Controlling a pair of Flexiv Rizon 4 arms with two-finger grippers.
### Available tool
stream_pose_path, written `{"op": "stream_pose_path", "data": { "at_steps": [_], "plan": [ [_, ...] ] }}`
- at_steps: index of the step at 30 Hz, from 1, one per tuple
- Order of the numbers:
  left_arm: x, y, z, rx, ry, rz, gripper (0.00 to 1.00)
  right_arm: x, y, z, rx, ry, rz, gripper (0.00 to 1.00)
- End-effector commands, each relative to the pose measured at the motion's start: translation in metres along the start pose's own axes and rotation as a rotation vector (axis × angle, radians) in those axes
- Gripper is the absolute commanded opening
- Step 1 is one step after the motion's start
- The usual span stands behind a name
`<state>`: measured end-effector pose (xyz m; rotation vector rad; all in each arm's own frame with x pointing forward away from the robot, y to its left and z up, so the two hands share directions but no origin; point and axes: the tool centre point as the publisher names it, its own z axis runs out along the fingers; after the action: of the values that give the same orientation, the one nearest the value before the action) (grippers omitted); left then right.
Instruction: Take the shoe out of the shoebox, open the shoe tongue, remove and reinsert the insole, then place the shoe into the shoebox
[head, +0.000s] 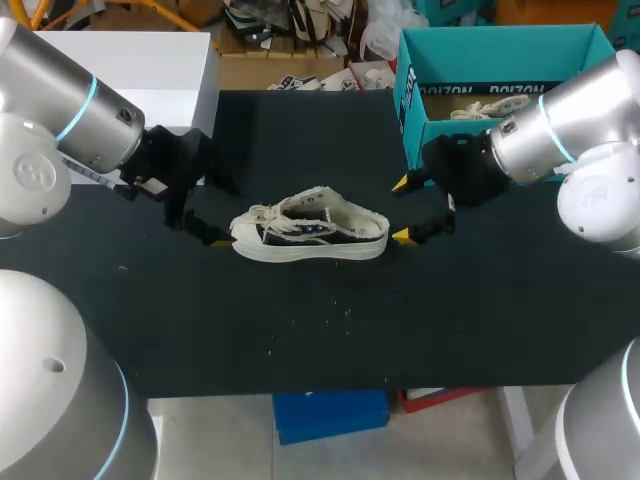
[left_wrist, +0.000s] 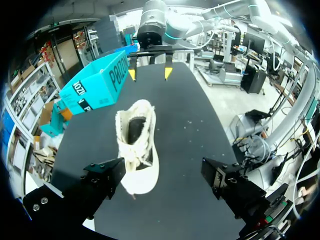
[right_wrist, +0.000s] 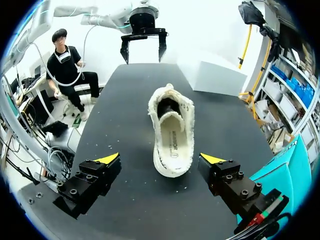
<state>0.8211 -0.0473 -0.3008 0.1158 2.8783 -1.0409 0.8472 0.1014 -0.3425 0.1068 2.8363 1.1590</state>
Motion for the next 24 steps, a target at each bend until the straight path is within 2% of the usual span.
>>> {"op": "stream_pose_path", "data": {
  "at_steps": [1, 13, 24],
  "plan": [
    [0.001, 0.001, 0.001, 0.002, -0.004, 0.002, 1.0, -0.011, -0.005, 0.031, -0.024, 0.006, 0.008, 1.0],
    [0.001, 0.001, 0.001, 0.002, -0.004, 0.002, 1.0, -0.03, -0.011, 0.06, -0.051, 0.023, 0.029, 1.0],
    [0.001, 0.001, 0.001, 0.002, -0.004, 0.002, 1.0, -0.032, -0.017, 0.075, -0.093, 0.011, 0.068, 1.0]
  ]
}}
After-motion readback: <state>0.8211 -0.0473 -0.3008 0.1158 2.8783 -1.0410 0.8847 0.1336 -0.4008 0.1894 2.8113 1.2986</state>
